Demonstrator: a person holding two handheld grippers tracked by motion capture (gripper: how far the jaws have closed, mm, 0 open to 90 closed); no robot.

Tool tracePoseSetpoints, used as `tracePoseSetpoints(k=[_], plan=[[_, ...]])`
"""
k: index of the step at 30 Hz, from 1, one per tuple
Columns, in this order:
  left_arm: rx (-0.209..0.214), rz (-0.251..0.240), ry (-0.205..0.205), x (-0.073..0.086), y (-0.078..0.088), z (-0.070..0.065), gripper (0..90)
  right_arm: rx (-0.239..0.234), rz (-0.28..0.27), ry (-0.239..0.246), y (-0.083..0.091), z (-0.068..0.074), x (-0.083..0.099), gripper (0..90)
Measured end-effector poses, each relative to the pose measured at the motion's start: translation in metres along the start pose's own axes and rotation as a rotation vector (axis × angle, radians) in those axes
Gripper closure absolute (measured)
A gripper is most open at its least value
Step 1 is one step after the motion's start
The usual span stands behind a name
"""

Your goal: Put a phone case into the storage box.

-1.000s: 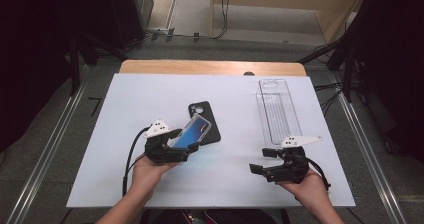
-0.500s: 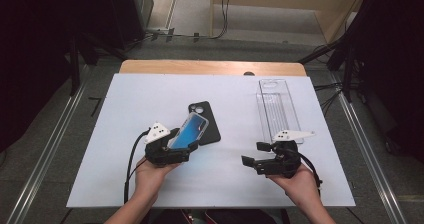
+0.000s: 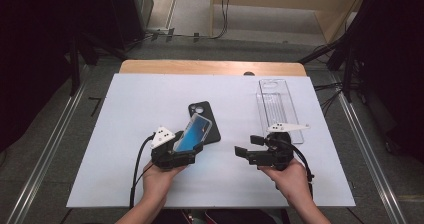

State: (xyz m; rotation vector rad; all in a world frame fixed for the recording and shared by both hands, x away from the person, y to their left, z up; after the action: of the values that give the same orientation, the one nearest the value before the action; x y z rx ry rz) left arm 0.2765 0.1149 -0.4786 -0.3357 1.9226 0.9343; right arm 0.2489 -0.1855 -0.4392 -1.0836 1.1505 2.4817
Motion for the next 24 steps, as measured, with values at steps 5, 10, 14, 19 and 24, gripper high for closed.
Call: tracePoseSetpoints(k=[5, 10, 14, 19, 24], plan=[[0.001, -0.006, 0.008, 0.003, -0.004, -0.001, 16.6, -0.001, -0.005, -0.004, -0.005, 0.001, -0.005, 19.3], [-0.009, -0.014, 0.023, 0.004, -0.004, -0.002, 16.6, -0.005, -0.003, -0.027, -0.011, 0.002, -0.010, 19.3], [-0.035, -0.033, 0.009, 0.005, -0.006, -0.006, 16.6, 0.024, -0.005, -0.012, -0.017, 0.006, -0.016, 19.3], [-0.051, -0.055, -0.014, 0.006, -0.007, -0.012, 16.6, -0.014, -0.017, -0.046, -0.021, 0.006, -0.018, 19.9], [-0.034, -0.077, -0.010, 0.007, -0.010, -0.016, 16.6, -0.024, -0.032, -0.063, -0.023, 0.007, -0.021, 20.2]])
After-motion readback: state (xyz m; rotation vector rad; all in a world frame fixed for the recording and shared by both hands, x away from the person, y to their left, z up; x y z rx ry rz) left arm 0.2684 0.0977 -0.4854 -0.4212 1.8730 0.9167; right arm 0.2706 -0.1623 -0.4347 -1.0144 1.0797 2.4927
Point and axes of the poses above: each handheld gripper's, and its own axes: y roughly backward along the jaws, x roughly out of its underside, z roughly to its left, the point moved 1 cm from there along -y, roughly forward along the jaws, and after that the axes turned 2 degrees about z, right-handed, at the moved point
